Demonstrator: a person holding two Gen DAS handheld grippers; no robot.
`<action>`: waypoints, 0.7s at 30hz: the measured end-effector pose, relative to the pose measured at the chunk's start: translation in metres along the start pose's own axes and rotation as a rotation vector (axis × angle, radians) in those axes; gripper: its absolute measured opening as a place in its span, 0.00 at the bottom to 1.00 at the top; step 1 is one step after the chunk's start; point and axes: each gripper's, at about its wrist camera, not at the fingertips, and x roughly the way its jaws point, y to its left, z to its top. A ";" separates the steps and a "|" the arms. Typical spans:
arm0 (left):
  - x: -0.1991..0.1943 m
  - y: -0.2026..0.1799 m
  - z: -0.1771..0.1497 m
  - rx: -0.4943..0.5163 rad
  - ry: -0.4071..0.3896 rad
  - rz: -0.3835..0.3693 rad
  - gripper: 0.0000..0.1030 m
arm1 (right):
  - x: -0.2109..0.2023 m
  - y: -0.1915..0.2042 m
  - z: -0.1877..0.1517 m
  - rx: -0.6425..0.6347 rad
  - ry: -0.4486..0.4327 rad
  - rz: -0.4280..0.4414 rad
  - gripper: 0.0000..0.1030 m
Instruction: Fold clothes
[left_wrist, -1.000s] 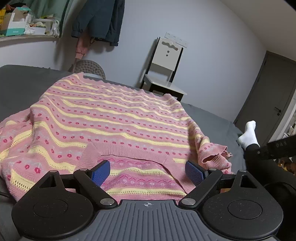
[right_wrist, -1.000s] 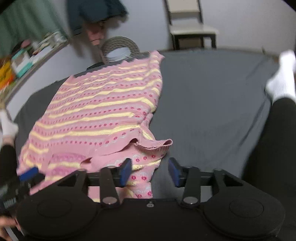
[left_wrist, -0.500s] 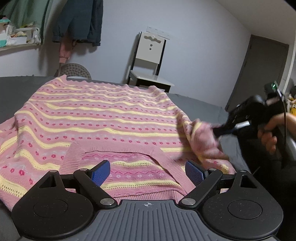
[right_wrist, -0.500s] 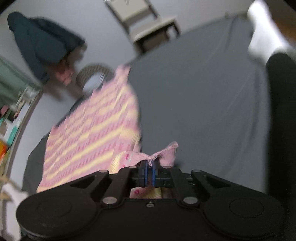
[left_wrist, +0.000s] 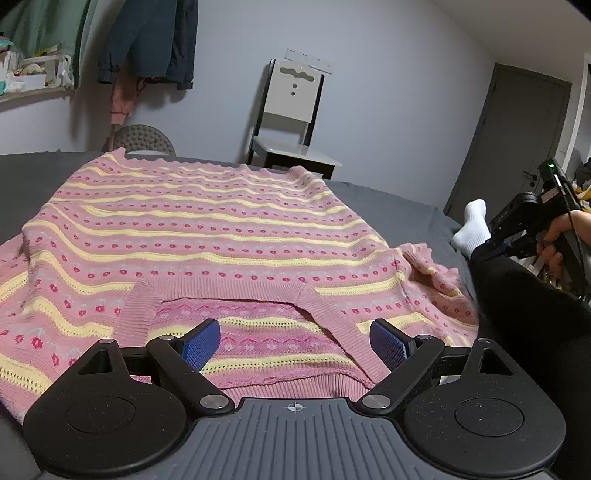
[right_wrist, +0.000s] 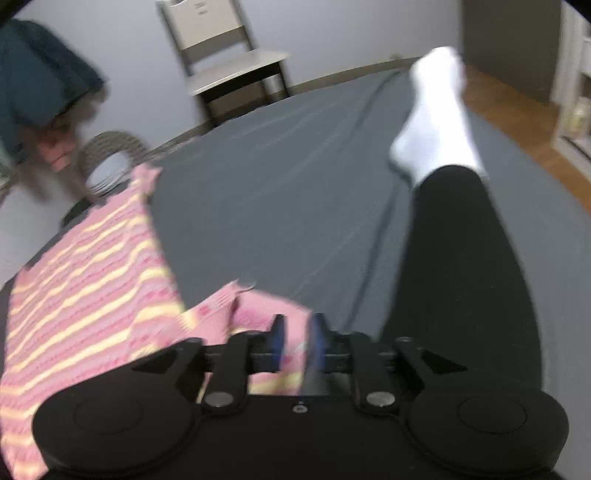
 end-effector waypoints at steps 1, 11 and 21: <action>0.000 -0.001 0.000 0.002 0.002 0.000 0.86 | 0.002 0.007 -0.004 -0.044 0.025 0.017 0.44; 0.003 -0.008 -0.005 0.047 0.023 0.010 0.86 | 0.048 0.061 -0.035 -0.283 0.129 -0.060 0.40; 0.004 -0.007 -0.003 0.035 0.015 0.000 0.86 | 0.017 0.020 -0.009 -0.151 0.021 -0.154 0.02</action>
